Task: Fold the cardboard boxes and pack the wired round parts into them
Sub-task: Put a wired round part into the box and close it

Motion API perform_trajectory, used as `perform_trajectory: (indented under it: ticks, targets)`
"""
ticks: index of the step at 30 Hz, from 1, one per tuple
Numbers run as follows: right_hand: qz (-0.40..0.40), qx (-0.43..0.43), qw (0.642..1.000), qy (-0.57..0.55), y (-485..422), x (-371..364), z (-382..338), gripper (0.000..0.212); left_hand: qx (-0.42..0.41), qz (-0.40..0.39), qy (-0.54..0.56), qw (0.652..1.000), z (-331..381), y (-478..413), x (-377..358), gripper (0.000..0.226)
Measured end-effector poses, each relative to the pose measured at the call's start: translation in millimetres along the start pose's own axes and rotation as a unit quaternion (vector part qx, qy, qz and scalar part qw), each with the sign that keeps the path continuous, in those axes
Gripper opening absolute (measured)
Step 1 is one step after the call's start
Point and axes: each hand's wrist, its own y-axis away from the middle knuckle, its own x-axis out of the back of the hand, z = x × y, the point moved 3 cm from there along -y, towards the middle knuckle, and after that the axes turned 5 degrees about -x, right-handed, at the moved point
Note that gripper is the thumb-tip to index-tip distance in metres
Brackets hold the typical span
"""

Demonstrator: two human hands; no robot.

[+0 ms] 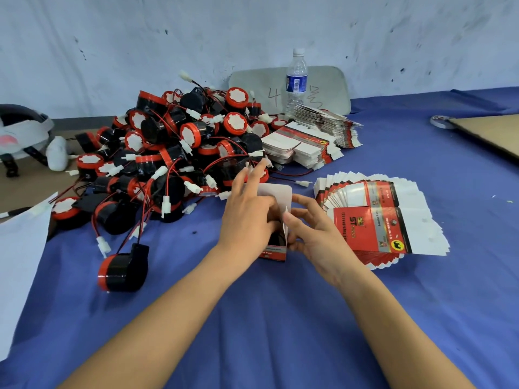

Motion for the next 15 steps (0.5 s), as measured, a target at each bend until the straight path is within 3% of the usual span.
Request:
perform_trajectory:
  ticks: [3,7,9,11,15]
  targets:
    - [0.005,-0.003,0.998,0.061,0.4,-2.6,2.1,0.027,-0.03,-0.007,0.053,0.998,-2.6,-1.9,-0.6,0.011]
    - [0.011,0.012,0.993,0.118,0.8,-3.3,1.8,0.028,-0.051,-0.001,0.145,0.988,-14.3,5.2,5.3,0.031]
    - [0.008,0.023,0.993,0.119,0.9,-4.6,0.8,0.031,-0.013,0.053,0.233,0.971,-25.8,15.0,7.2,0.043]
    - [0.005,0.033,0.991,0.128,1.2,-6.0,-0.2,0.038,0.048,0.101,0.342,0.933,-33.6,28.9,3.1,0.046]
    - [0.0,0.069,0.984,0.167,-0.2,-6.0,0.1,0.048,0.1,0.129,0.383,0.909,-31.8,52.3,-15.5,0.04]
